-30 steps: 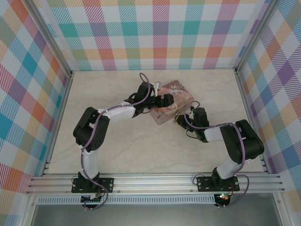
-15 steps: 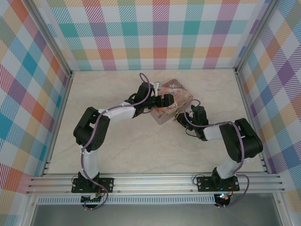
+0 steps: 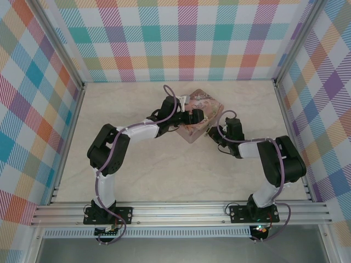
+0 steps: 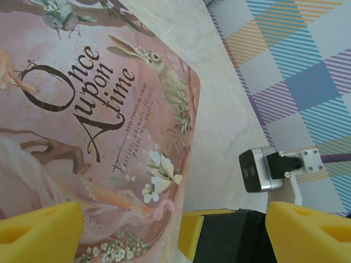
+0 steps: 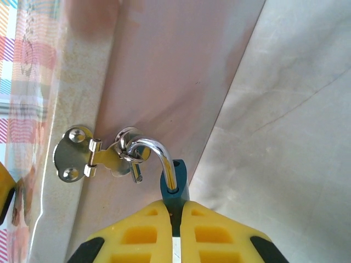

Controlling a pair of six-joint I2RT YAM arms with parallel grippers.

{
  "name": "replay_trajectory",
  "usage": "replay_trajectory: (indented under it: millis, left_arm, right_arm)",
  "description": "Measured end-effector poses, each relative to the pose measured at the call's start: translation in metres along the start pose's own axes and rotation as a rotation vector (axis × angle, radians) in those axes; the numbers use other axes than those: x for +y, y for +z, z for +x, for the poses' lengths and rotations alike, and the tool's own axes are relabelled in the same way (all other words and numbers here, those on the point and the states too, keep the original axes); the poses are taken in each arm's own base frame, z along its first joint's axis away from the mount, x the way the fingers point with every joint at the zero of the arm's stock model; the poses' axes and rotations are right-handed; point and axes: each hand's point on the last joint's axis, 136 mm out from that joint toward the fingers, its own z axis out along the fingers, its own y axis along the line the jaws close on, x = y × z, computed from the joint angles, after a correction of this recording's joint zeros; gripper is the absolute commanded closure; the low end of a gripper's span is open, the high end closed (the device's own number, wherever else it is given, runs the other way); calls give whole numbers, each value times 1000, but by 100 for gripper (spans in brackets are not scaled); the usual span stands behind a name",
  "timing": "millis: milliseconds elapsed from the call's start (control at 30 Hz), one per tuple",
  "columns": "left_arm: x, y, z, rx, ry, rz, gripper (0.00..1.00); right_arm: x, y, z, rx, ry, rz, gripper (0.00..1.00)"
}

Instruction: Unlock a padlock with a key

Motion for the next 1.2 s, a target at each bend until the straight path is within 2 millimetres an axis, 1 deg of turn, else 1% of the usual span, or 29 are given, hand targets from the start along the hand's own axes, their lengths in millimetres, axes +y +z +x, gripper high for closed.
replay_trajectory:
  millis: [400, 700, 1033, 1067, 1200]
  left_arm:
    - [0, 1, -1, -10, 5, 8, 13]
    - [-1, 1, -1, -17, 8, 13, 13]
    - [0, 2, -2, -21, 9, 16, 13]
    - [0, 2, -2, -21, 9, 16, 13]
    - [0, 2, -2, -21, 9, 16, 12]
  right_arm:
    - [-1, 1, -11, -2, -1, 26, 92]
    - [-5, 6, -27, -28, 16, 27, 92]
    - [-4, 7, -34, -38, 27, 10, 91]
    - [-4, 7, -37, -49, 26, 14, 91]
    - [-17, 1, -59, -121, 46, 46, 91]
